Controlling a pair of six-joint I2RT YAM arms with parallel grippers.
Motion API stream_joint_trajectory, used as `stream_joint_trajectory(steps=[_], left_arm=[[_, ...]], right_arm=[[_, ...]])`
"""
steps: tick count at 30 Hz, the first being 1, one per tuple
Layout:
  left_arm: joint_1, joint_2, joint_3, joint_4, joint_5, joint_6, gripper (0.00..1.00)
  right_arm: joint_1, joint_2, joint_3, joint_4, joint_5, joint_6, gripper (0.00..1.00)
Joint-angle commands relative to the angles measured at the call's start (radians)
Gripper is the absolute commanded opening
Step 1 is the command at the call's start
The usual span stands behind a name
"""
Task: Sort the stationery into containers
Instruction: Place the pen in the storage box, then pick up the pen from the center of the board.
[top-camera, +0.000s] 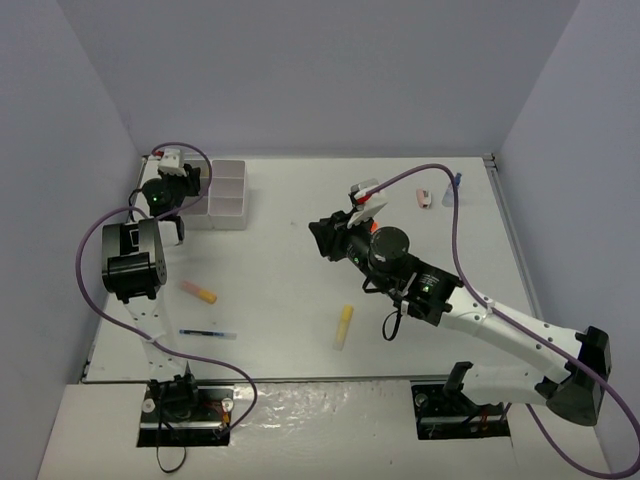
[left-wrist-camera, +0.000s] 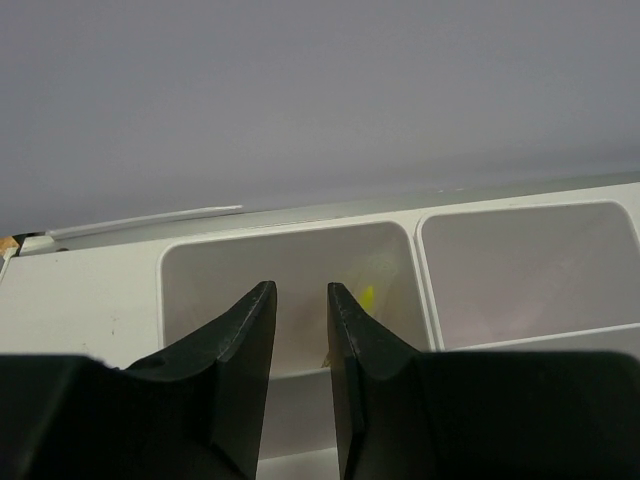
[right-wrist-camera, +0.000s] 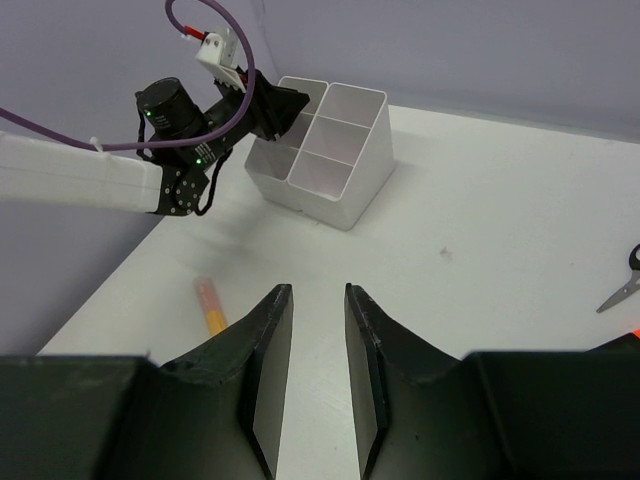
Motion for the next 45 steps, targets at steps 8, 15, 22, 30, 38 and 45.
stream_joint_trajectory(steps=[8, 15, 22, 30, 38, 45], left_arm=[[0.008, -0.193, -0.014, -0.050, 0.005, 0.037, 0.41], [0.008, -0.420, 0.030, -0.322, -0.003, 0.007, 0.47], [0.008, -0.540, 0.280, -1.054, 0.262, 0.074, 0.47], [-0.055, -0.740, 0.461, -2.367, 0.337, 1.204, 0.80], [-0.214, -0.947, 0.023, -2.630, 0.035, 1.498, 0.87], [-0.329, -0.937, -0.287, -2.338, -0.112, 1.343, 0.92]], right_arm=[[-0.005, -0.085, -0.017, 0.072, 0.022, -0.010, 0.26], [-0.052, -0.072, 0.015, -0.030, 0.032, 0.025, 0.31], [-0.157, -0.069, 0.049, -0.176, -0.028, 0.114, 0.35], [-0.184, -0.096, 0.015, -0.190, -0.099, 0.082, 0.43], [-0.191, -0.117, -0.021, -0.188, -0.153, 0.049, 0.47], [-0.191, -0.144, -0.046, -0.189, -0.161, 0.051, 0.48]])
